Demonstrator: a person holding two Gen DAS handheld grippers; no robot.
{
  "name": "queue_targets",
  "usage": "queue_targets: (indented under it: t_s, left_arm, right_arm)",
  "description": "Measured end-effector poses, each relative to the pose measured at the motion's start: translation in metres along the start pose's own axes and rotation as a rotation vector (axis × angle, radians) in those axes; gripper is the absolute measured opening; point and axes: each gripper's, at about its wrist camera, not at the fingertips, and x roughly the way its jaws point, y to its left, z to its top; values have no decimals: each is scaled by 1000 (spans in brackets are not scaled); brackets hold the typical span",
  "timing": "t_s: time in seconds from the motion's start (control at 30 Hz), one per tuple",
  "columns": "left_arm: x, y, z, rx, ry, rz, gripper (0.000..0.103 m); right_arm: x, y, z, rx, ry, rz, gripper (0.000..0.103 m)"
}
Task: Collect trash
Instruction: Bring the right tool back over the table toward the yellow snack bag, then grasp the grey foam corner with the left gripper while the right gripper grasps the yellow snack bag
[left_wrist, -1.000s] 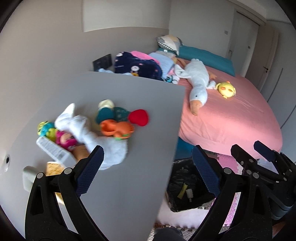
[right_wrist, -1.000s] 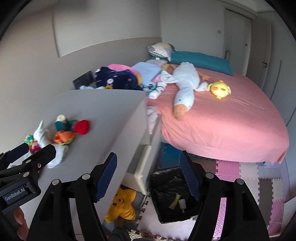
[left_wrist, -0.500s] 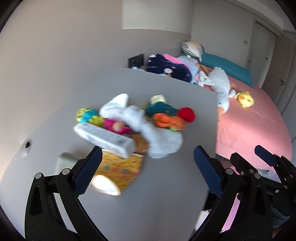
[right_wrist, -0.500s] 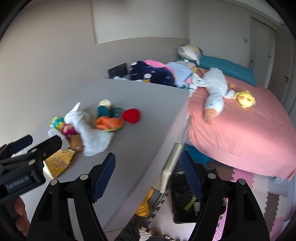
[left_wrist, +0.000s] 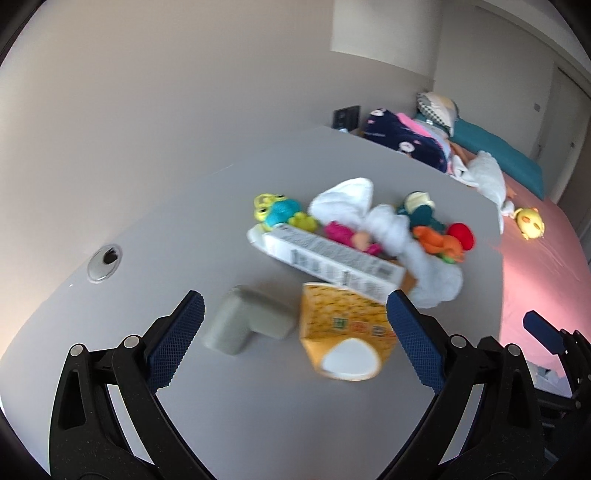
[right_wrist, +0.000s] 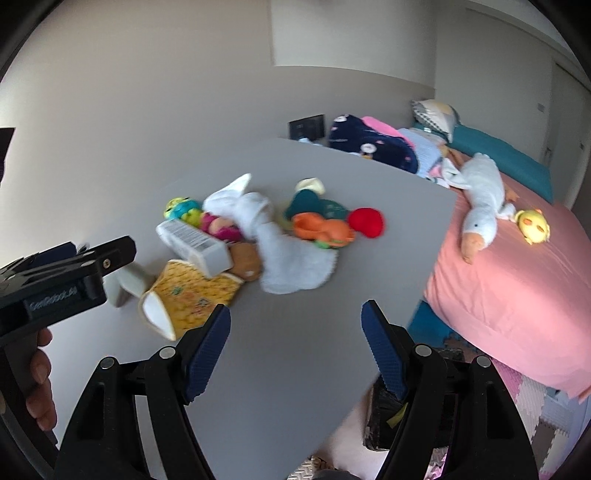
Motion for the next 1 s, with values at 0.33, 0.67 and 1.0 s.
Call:
queue_targets:
  t_s: [0.33,0.67,1.0]
  left_arm:
    - [36,43,-11,-65,77,50,96]
    - [61,57,-13,-83,107,43,96]
    - [69,55,-7,-78,116,-5,96]
  right_arm:
    - [16,44,-3,-110,25,133,75]
    - [36,86,-4,-242,47,203,76]
    - [59,98,6,-317,59,200,76]
